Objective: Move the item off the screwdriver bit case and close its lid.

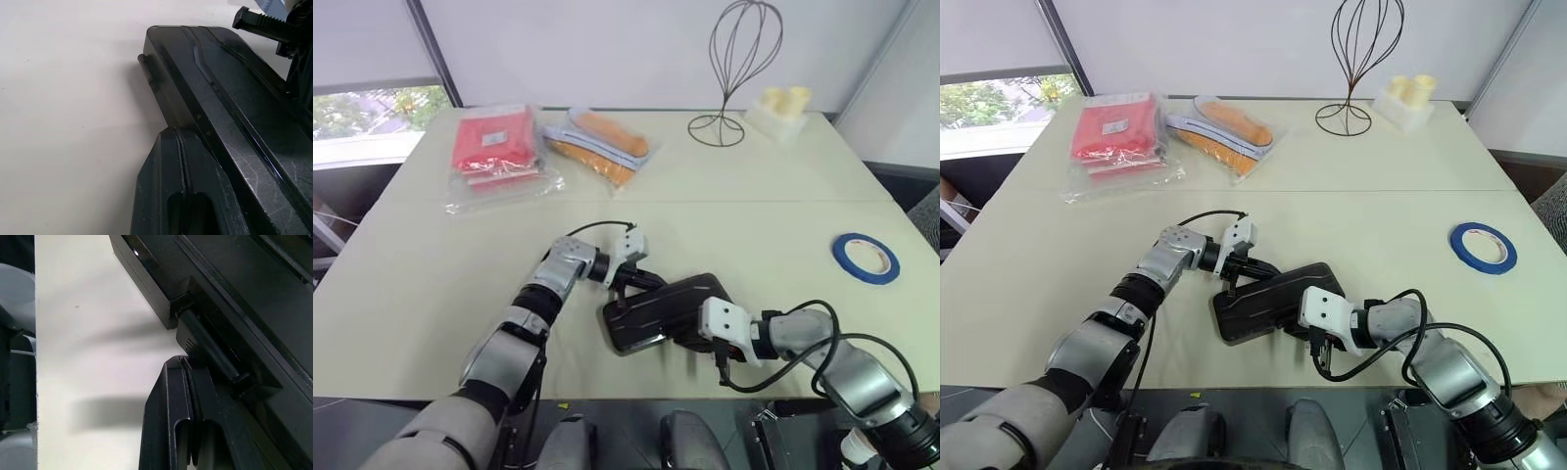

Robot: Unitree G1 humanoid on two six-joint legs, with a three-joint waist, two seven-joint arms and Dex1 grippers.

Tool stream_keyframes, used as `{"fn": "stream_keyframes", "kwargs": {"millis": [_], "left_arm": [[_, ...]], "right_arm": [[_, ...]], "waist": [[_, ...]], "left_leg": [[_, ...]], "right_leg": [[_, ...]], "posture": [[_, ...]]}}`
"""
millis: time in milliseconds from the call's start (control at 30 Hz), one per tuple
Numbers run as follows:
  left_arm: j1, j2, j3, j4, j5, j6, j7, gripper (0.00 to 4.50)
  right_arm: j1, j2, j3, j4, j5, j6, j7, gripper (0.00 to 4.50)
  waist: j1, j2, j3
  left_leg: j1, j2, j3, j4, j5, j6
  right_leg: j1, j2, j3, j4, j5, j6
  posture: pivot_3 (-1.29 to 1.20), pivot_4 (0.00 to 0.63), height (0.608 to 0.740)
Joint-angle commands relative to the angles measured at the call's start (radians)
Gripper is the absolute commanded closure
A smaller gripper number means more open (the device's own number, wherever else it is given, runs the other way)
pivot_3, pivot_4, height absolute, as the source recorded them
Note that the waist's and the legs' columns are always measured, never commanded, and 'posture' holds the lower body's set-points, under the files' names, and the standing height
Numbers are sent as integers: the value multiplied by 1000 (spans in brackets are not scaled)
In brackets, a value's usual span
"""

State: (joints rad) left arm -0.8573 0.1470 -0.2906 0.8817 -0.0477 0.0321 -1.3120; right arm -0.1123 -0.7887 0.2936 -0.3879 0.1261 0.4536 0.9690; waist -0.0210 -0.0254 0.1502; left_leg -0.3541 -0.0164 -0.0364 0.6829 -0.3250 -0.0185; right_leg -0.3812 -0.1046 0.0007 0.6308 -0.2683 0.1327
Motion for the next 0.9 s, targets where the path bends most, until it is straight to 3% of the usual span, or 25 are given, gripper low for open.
{"fn": "stream_keyframes", "kwargs": {"millis": [33, 267, 500, 667, 900], "left_arm": [[61, -43, -69, 15, 44, 4, -45, 4500], [24, -11, -1, 17, 16, 6, -8, 4500], [-18, 79, 119, -81, -57, 45, 38, 4500], [43, 184, 198, -359, -139, 187, 60, 4500], [304, 322, 314, -939, -311, 533, 193, 4500]], "right_arm": [[-57, 22, -30, 77, -92, 29, -121, 4471], [1, -63, -91, -95, 59, 104, 25, 4471], [64, -185, -236, -224, 179, 151, 103, 4471], [30, -249, -407, -248, 280, 183, 136, 4471], [-108, -288, -524, -190, 369, 229, 136, 4471]], "waist": [[0, -2, -2], [10, 2, -1], [5, 6, 6], [12, 9, 12], [9, 10, 15]], "left_leg": [[0, 1, 0, 0, 0, 0], [-2, 2, 0, 0, 0, 0], [-21, 1, -1, 0, 0, 0], [-23, 1, 0, 0, 0, 0], [-23, 3, 0, 0, 0, 0]], "right_leg": [[0, 1, 0, 0, 0, -1], [-2, 2, 0, 0, 0, -1], [-22, 2, 0, 1, 1, -1], [-23, 1, 1, 1, 1, -1], [-23, 1, 2, 0, 1, -1]], "posture": [[0, 150, 740], [0, 150, 740], [0, 150, 740], [0, 150, 740], [0, 150, 740]]}}
